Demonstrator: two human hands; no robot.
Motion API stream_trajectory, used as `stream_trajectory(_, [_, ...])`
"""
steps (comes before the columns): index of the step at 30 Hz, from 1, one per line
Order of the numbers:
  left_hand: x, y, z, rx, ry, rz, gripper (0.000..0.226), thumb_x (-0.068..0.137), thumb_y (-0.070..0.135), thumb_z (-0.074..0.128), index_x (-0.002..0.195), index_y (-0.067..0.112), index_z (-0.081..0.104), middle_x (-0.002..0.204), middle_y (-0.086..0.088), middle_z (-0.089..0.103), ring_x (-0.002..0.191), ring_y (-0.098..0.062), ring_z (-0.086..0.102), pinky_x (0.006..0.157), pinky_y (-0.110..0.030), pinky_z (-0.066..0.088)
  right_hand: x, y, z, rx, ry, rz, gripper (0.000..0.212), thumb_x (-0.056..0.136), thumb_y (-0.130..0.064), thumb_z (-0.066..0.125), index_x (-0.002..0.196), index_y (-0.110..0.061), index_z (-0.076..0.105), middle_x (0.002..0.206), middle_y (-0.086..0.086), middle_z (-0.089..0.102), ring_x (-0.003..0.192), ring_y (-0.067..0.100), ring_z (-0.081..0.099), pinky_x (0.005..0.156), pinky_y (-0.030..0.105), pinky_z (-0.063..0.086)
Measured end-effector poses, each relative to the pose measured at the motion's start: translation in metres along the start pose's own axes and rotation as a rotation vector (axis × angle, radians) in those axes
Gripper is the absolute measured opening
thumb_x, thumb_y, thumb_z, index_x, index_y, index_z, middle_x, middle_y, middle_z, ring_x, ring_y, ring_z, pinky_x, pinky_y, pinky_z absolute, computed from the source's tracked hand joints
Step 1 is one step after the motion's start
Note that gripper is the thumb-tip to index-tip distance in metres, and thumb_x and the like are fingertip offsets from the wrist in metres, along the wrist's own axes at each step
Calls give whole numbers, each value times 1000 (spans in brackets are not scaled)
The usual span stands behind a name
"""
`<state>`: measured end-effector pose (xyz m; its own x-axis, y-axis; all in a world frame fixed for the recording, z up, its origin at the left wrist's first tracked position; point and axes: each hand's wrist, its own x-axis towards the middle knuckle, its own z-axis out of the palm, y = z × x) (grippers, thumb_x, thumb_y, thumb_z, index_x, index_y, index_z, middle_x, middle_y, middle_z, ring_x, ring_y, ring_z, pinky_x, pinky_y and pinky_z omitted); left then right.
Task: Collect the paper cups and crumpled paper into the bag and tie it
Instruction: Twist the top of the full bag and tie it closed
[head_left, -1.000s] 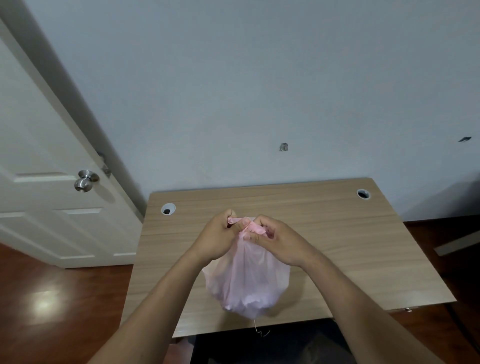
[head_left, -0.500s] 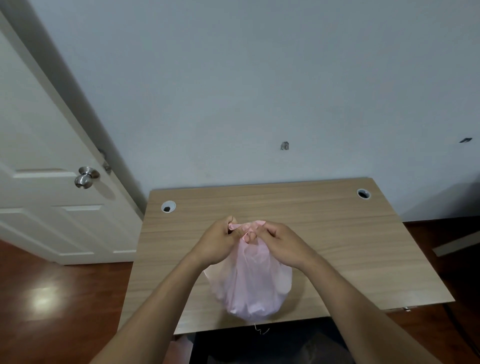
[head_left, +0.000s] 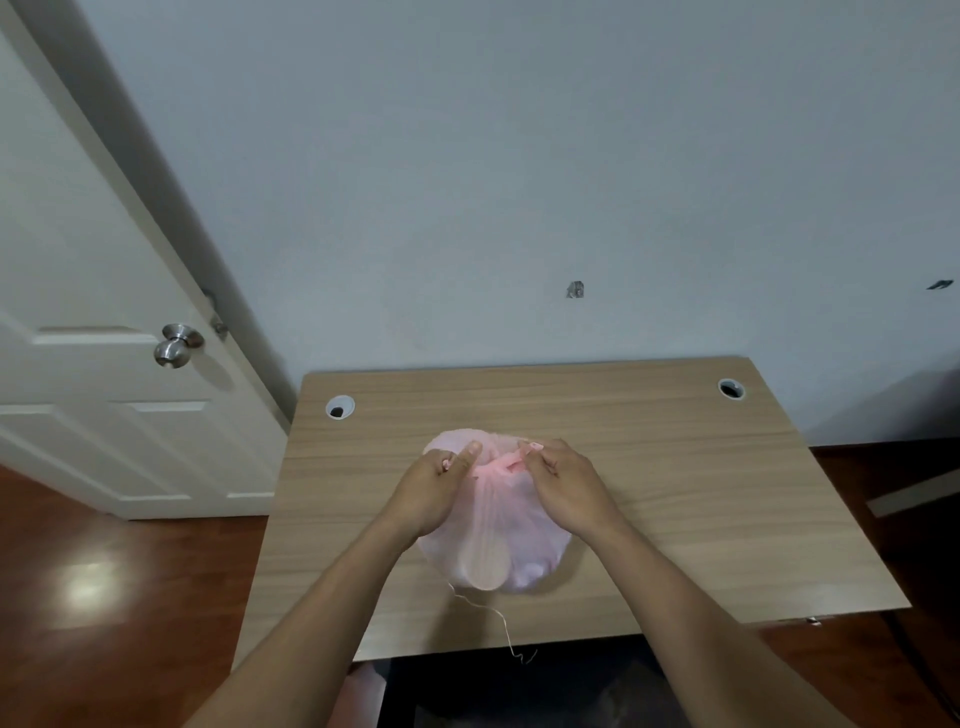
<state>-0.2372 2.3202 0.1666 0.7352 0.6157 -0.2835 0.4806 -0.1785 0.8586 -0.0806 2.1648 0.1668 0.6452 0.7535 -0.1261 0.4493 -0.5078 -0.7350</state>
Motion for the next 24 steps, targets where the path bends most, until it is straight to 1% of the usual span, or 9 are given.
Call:
stream_trajectory(2, [5, -8, -1, 85, 100, 88, 65, 107, 60, 54, 60, 19, 34, 60, -2, 30, 54, -14, 28, 54, -34, 24, 0, 5, 2, -52, 28, 10, 44, 117, -25, 46, 101, 0, 78, 113, 11, 77, 114, 25, 67, 90, 29, 43])
stream_trajectory(6, [17, -31, -4, 271, 197, 250, 72, 105, 52, 63, 48, 22, 32, 46, 6, 31, 48, -14, 30, 60, -33, 30, 2, 17, 5, -104, 49, 53, 42, 115, -26, 46, 103, -5, 80, 114, 16, 77, 110, 33, 70, 92, 35, 49])
stream_trajectory(9, [20, -36, -4, 386, 225, 225, 73, 105, 55, 60, 46, 24, 30, 47, 0, 35, 55, -26, 37, 65, -36, 32, 3, 25, 8, -135, 83, 85, 41, 114, -25, 45, 104, -6, 79, 111, 17, 76, 108, 37, 70, 92, 39, 52])
stream_trajectory(11, [16, -29, -2, 316, 261, 176, 74, 103, 63, 56, 48, 21, 30, 48, -5, 41, 53, -25, 39, 61, -37, 31, 2, 26, 11, -138, 109, 61, 39, 115, -26, 46, 104, -9, 79, 106, 14, 71, 103, 34, 69, 87, 35, 47])
stream_trajectory(15, [5, 0, 5, -30, 332, 59, 68, 102, 45, 71, 48, 22, 36, 43, 12, 47, 48, -4, 47, 56, -26, 36, -3, 5, 6, -39, 97, -109, 31, 115, -26, 53, 118, -19, 83, 104, -5, 59, 89, 4, 63, 86, 16, 44])
stream_trajectory(17, [4, 9, 11, -153, 278, 83, 64, 102, 50, 70, 56, 22, 35, 52, 15, 46, 55, -7, 47, 60, -29, 40, -5, -13, 0, 56, 88, -167, 28, 115, -27, 55, 119, -28, 83, 103, -14, 63, 92, -3, 65, 85, 7, 43])
stream_trajectory(19, [2, 15, 17, -185, 220, 156, 59, 102, 54, 69, 68, 24, 31, 63, 11, 39, 62, -13, 38, 62, -35, 36, -6, -25, -3, 146, 95, -165, 28, 114, -26, 58, 99, -32, 82, 98, -17, 70, 94, 0, 68, 82, 15, 47])
stream_trajectory(21, [0, 18, 22, -207, 178, 201, 51, 102, 47, 72, 75, 20, 38, 66, 11, 38, 63, -9, 36, 61, -26, 35, -6, -34, -6, 227, 105, -132, 34, 113, -25, 60, 84, -35, 75, 88, -17, 74, 84, 2, 67, 76, 25, 48])
stream_trajectory(24, [-6, 21, 22, -207, 69, 223, 34, 96, 36, 81, 94, 15, 55, 59, 15, 42, 57, -5, 38, 56, -17, 33, -5, -38, -8, 373, 102, -72, 33, 113, -27, 60, 87, -19, 79, 95, -14, 82, 88, 15, 75, 82, 36, 56])
